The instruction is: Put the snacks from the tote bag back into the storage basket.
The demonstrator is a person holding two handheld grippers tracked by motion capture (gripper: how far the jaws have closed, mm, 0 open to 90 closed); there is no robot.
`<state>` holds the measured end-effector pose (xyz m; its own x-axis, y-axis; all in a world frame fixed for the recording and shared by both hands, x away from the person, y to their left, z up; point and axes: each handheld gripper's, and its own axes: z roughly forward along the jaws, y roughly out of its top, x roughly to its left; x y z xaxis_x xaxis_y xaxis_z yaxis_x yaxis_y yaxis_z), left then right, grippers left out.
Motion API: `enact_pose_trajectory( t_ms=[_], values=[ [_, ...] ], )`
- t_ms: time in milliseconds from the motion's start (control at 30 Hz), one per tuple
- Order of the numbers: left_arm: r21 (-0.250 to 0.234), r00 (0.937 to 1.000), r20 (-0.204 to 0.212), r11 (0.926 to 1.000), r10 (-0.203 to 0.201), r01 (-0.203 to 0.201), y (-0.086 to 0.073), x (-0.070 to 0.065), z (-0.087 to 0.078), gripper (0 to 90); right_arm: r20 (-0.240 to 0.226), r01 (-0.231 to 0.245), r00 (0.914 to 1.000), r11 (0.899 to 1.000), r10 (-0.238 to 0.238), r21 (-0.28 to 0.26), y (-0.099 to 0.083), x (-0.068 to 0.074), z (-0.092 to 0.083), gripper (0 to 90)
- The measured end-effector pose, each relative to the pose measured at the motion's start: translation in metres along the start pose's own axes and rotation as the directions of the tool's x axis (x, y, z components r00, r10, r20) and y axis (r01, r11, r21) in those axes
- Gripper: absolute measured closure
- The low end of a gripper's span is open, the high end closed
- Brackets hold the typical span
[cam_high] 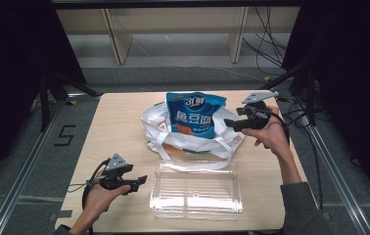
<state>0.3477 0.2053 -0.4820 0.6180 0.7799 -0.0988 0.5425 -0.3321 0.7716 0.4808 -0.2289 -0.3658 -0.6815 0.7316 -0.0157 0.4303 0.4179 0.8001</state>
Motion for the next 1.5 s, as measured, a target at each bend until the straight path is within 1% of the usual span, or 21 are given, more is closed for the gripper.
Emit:
enact_pose_trajectory(
  t_ms=[100,133,167,200,300,333,400,433,467,500,633,667,733,767,867,967,1167,1367,1400,1433,1500],
  values=[
    [-0.008,0.9999,0.010,1.0000,0.002,-0.002,-0.003,-0.001,-0.004,28.2,-0.009,0.022,0.9997,0.999,-0.022,0.029,0.012,-0.002,-0.004,29.0],
    [0.011,0.9999,0.008,0.9998,0.015,-0.015,-0.003,-0.001,-0.007,28.2,-0.013,0.063,0.9979,0.998,-0.063,0.019,0.016,-0.004,-0.004,28.8],
    [-0.023,0.9998,0.009,0.9996,-0.016,0.016,-0.005,-0.003,-0.006,28.2,-0.014,0.070,0.9975,0.997,-0.070,0.013,0.020,-0.004,-0.003,28.5],
    [0.000,1.0000,0.005,1.0000,0.006,-0.006,-0.005,-0.001,-0.009,28.2,-0.024,0.063,0.9978,0.998,-0.062,0.029,0.025,-0.003,-0.005,28.2],
    [-0.005,1.0000,-0.003,1.0000,0.007,-0.007,-0.007,-0.001,-0.011,28.2,-0.026,0.090,0.9957,0.995,-0.090,0.036,0.037,-0.002,-0.003,27.4],
    [-0.020,1.0000,-0.002,0.9998,-0.005,0.005,-0.009,-0.001,-0.011,28.2,-0.019,0.084,0.9963,0.996,-0.084,0.016,0.040,-0.001,0.000,27.1],
    [-0.023,0.9994,0.005,0.9992,-0.034,0.034,-0.010,-0.002,-0.011,28.1,-0.034,0.105,0.9941,0.994,-0.103,0.039,0.048,0.000,0.001,27.0],
    [-0.008,1.0000,-0.009,1.0000,-0.002,0.002,-0.011,-0.001,-0.014,28.1,-0.043,0.113,0.9929,0.992,-0.111,0.048,0.053,-0.001,0.001,26.6],
    [-0.043,0.9995,-0.006,0.9986,-0.031,0.031,-0.013,-0.003,-0.012,28.0,-0.053,0.116,0.9921,0.992,-0.113,0.051,0.056,0.000,0.002,26.6],
    [-0.001,1.0000,0.000,1.0000,0.002,-0.002,-0.013,0.000,-0.015,28.0,-0.051,0.126,0.9909,0.992,-0.125,0.028,0.059,-0.001,0.005,26.6],
    [-0.011,0.9997,0.001,0.9996,-0.025,0.025,-0.017,-0.005,-0.012,28.0,-0.087,0.129,0.9885,0.990,-0.123,0.057,0.072,0.003,0.008,27.1],
    [-0.043,0.9993,0.000,0.9983,-0.039,0.039,-0.018,-0.007,-0.010,28.1,-0.078,0.138,0.9876,0.990,-0.136,0.026,0.075,0.004,0.011,27.3],
    [-0.039,0.9995,-0.003,0.9988,-0.030,0.030,-0.018,-0.006,-0.010,28.0,-0.086,0.150,0.9854,0.988,-0.147,0.039,0.081,0.006,0.013,27.3],
    [0.015,1.0000,0.002,0.9999,0.004,-0.004,-0.017,-0.003,-0.013,28.1,-0.093,0.154,0.9844,0.987,-0.150,0.045,0.084,0.008,0.014,27.4],
    [-0.023,0.9999,-0.003,0.9996,-0.016,0.016,-0.019,-0.005,-0.011,28.0,-0.104,0.163,0.9821,0.985,-0.157,0.050,0.092,0.011,0.021,27.9],
    [0.012,0.9999,0.009,0.9999,-0.006,0.006,-0.019,-0.006,-0.012,28.1,-0.105,0.158,0.9831,0.985,-0.150,0.068,0.099,0.016,0.027,29.6],
    [-0.001,0.9998,0.017,1.0000,-0.008,0.008,-0.019,-0.008,-0.010,27.9,-0.128,0.226,0.9685,0.969,-0.213,0.098,0.111,0.025,0.038,32.7],
    [-0.020,0.9999,0.011,0.9998,0.000,0.000,-0.019,-0.008,-0.012,27.8,-0.150,0.241,0.9634,0.963,-0.222,0.124,0.122,0.033,0.047,38.4],
    [0.001,0.9996,0.024,0.9999,0.014,-0.014,-0.018,-0.007,-0.014,27.8,-0.150,0.221,0.9685,0.964,-0.199,0.145,0.122,0.035,0.048,39.7],
    [-0.007,0.9997,0.023,1.0000,-0.003,0.003,-0.018,-0.008,-0.013,27.7,-0.147,0.227,0.9675,0.963,-0.206,0.146,0.123,0.035,0.051,40.8],
    [-0.004,0.9998,0.016,0.9999,0.011,-0.011,-0.017,-0.006,-0.014,27.6,-0.149,0.244,0.9634,0.958,-0.223,0.147,0.125,0.035,0.055,44.2]
  ],
)
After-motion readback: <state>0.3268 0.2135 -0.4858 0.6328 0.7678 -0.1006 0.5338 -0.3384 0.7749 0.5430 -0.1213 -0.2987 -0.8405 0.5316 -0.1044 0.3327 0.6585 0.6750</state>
